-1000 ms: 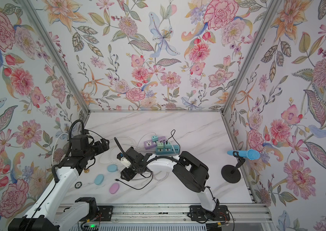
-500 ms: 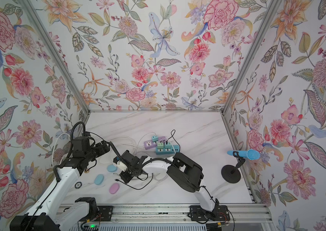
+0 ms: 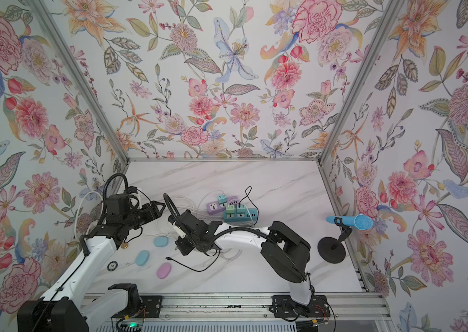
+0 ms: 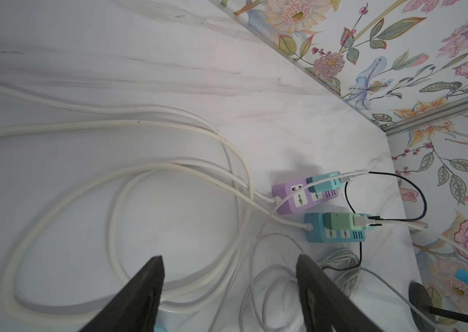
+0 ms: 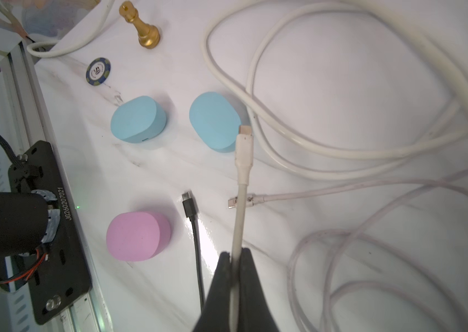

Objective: Charge the bluetooth headset
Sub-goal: Pick up the charging cable from the center of the board.

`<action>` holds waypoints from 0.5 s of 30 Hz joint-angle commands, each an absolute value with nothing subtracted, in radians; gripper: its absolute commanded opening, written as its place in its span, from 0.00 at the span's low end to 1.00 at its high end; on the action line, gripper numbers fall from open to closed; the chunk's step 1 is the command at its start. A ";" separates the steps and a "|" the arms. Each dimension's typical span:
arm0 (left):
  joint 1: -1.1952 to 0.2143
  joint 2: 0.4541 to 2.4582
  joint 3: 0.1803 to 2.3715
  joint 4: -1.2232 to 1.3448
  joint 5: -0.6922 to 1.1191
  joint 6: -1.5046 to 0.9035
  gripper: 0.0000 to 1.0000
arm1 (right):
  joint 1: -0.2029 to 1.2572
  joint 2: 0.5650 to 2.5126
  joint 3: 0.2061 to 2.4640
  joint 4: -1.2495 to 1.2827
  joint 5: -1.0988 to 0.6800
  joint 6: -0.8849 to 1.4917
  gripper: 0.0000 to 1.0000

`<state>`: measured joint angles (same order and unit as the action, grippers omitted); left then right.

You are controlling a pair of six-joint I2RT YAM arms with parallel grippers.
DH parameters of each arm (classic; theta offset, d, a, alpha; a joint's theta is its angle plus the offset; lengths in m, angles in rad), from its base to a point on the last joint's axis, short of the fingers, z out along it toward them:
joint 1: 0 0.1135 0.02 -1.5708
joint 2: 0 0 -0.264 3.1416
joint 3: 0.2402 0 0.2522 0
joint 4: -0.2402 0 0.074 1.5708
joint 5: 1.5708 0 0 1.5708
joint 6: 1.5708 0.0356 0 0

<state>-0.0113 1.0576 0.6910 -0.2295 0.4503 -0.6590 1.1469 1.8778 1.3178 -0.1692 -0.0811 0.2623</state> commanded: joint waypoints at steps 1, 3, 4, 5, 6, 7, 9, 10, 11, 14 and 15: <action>-0.003 1.058 0.709 -0.193 0.525 -0.631 0.78 | 1.152 1.806 1.299 -0.180 0.056 0.288 0.00; -0.006 1.062 0.709 -0.171 0.569 -0.635 0.82 | 1.157 1.770 1.294 -0.179 0.101 0.290 0.00; -0.010 1.064 0.709 -0.157 0.590 -0.638 0.83 | 1.160 1.756 1.294 -0.178 0.116 0.288 0.00; -0.019 1.067 0.710 -0.142 0.603 -0.642 0.84 | 1.163 1.739 1.291 -0.178 0.132 0.287 0.00; -0.035 1.069 0.716 -0.135 0.597 -0.650 0.84 | 1.166 1.720 1.288 -0.176 0.147 0.280 0.00; -0.055 1.072 0.723 -0.128 0.585 -0.654 0.85 | 1.167 1.704 1.285 -0.175 0.159 0.275 0.00; -0.111 1.085 0.742 -0.107 0.563 -0.665 0.86 | 1.166 1.656 1.267 -0.172 0.189 0.259 0.00; -0.134 1.094 0.752 -0.093 0.552 -0.674 0.86 | 1.164 1.634 1.258 -0.168 0.196 0.249 0.00; -0.159 1.108 0.764 -0.082 0.542 -0.689 0.86 | 1.159 1.607 1.245 -0.167 0.201 0.236 0.00; -0.208 1.136 0.764 -0.002 0.549 -0.803 0.86 | 1.123 1.528 1.211 -0.167 0.160 0.200 0.00; -0.217 1.141 0.750 0.064 0.571 -0.855 0.86 | 1.108 1.503 1.200 -0.167 0.140 0.188 0.00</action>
<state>-0.1940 1.1244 0.7387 -0.0677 0.5476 -0.7269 1.1435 1.5791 1.2297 -0.1684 0.1459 0.2379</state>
